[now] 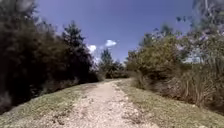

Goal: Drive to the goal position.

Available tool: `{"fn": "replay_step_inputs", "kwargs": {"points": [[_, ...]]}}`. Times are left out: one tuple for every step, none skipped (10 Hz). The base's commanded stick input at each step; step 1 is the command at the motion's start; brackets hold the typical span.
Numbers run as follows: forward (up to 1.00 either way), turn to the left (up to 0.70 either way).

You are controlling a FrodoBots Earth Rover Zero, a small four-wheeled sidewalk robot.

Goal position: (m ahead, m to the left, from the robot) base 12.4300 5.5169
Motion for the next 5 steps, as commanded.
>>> {"fn": "replay_step_inputs", "kwargs": {"points": [[0.50,0.00],[0.50,0.00],[0.50,0.00],[0.50,0.00],[0.50,0.00]]}}
